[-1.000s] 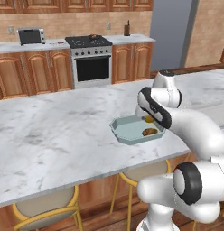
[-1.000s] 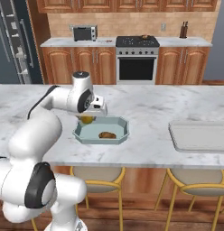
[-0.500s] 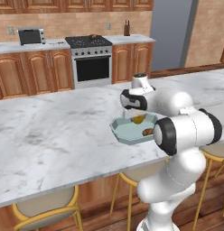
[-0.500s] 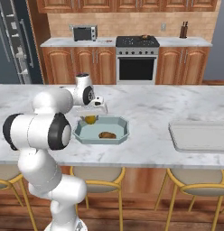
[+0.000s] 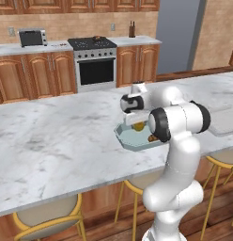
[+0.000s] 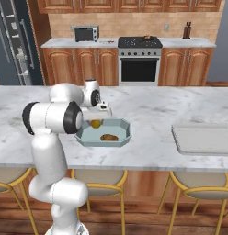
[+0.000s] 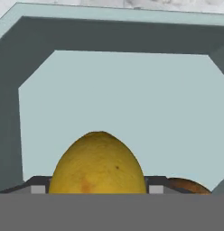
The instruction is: Place the cold items (potato and lemon) from the fridge in one tupperware on the dining counter. Place the warm items (hot dog and kebab skewer) in the stove area in another tupperware.
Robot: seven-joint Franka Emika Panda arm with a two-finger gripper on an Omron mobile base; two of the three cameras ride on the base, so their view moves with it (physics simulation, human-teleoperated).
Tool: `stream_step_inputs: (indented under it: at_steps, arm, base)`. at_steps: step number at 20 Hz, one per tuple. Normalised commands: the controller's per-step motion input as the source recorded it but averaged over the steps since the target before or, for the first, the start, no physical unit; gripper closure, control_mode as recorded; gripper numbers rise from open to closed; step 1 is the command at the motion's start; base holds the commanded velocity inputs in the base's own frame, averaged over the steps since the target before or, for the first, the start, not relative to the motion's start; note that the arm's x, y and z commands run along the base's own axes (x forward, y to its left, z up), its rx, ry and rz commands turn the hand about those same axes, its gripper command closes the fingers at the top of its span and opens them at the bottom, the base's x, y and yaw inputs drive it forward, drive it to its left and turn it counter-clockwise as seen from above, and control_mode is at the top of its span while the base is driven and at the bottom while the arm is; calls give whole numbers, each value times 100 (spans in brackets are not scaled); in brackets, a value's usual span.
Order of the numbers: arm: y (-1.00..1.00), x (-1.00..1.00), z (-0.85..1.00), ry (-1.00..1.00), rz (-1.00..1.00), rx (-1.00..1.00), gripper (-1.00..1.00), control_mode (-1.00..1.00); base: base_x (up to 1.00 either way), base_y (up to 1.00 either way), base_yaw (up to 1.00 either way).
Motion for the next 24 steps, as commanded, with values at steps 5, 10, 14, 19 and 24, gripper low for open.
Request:
stream_step_inputs:
  at_steps: [5,10,14,19,24]
  arm:
    - [0,26,-61,0,1,4,100,-100]
    - [0,16,-51,0,1,6,100,-100]
    - [9,5,-22,0,2,2,-100,-100]
    - [2,-1,-2,1,0,0,-100,-100]
    - [0,-18,16,3,-7,0,-100,-100]
  base:
    - [0,0,0]
    - [0,0,0]
    - [0,0,0]
    - [0,0,0]
    - [0,0,0]
